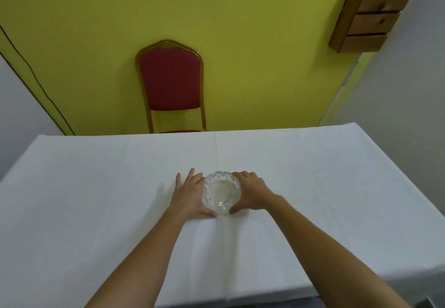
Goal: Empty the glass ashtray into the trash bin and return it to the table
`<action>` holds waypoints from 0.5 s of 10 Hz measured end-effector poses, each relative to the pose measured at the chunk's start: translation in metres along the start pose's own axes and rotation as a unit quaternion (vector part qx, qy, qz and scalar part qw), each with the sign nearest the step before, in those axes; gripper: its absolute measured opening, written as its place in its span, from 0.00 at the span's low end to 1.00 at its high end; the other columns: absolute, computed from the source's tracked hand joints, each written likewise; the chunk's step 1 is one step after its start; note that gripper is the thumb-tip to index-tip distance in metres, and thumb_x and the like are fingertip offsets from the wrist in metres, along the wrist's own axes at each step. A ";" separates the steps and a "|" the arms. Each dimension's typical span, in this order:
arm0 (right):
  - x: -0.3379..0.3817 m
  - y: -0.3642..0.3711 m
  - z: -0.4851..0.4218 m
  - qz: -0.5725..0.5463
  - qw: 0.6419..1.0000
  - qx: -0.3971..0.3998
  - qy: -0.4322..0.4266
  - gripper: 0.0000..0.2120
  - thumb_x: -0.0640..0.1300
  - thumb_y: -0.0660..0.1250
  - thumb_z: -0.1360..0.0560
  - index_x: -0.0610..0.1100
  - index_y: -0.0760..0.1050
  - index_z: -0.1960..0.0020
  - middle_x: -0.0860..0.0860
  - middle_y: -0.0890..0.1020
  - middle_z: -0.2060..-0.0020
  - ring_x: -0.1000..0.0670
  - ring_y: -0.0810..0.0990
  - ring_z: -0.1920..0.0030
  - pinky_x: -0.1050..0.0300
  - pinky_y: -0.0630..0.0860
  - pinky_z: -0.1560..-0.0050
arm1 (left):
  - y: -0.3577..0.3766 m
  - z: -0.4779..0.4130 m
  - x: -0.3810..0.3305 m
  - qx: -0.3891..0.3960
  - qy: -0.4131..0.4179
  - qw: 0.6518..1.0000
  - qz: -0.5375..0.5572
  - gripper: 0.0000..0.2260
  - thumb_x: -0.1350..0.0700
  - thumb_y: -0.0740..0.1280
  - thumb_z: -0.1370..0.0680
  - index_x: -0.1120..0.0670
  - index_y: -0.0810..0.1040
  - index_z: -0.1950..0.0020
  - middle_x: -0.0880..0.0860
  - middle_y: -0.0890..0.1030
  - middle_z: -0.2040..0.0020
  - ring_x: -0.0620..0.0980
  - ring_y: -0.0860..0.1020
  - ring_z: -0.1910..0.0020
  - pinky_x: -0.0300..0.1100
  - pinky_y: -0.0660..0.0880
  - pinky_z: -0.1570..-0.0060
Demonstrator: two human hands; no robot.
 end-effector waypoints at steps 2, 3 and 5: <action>-0.004 0.009 0.004 -0.005 0.999 0.038 0.019 0.50 0.60 0.79 0.41 0.48 0.58 0.27 0.47 0.68 0.30 0.42 0.65 0.31 0.44 0.64 0.32 | 0.001 -0.001 -0.004 0.027 0.016 0.999 -0.007 0.53 0.31 0.71 0.35 0.56 0.52 0.21 0.51 0.55 0.20 0.52 0.45 0.20 0.58 0.39 0.24; 0.000 0.004 0.004 0.006 0.998 0.067 0.021 0.49 0.58 0.78 0.39 0.46 0.57 0.27 0.47 0.66 0.28 0.41 0.64 0.30 0.43 0.64 0.32 | -0.002 0.002 -0.006 0.069 0.004 0.998 0.008 0.52 0.33 0.71 0.33 0.56 0.49 0.21 0.52 0.54 0.20 0.53 0.46 0.20 0.58 0.40 0.24; 0.001 -0.013 0.011 0.024 0.994 0.102 0.025 0.48 0.56 0.74 0.31 0.42 0.50 0.22 0.45 0.60 0.23 0.41 0.58 0.25 0.41 0.60 0.26 | -0.024 0.011 -0.003 0.105 -0.010 0.994 0.003 0.47 0.38 0.68 0.27 0.57 0.46 0.20 0.54 0.52 0.19 0.54 0.46 0.20 0.58 0.42 0.23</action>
Point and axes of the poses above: each hand's wrist, its own z-axis away from the middle knuckle, its own y-axis out of the palm, x = y × z, the point moved 8 cm from there along -z, towards the middle knuckle
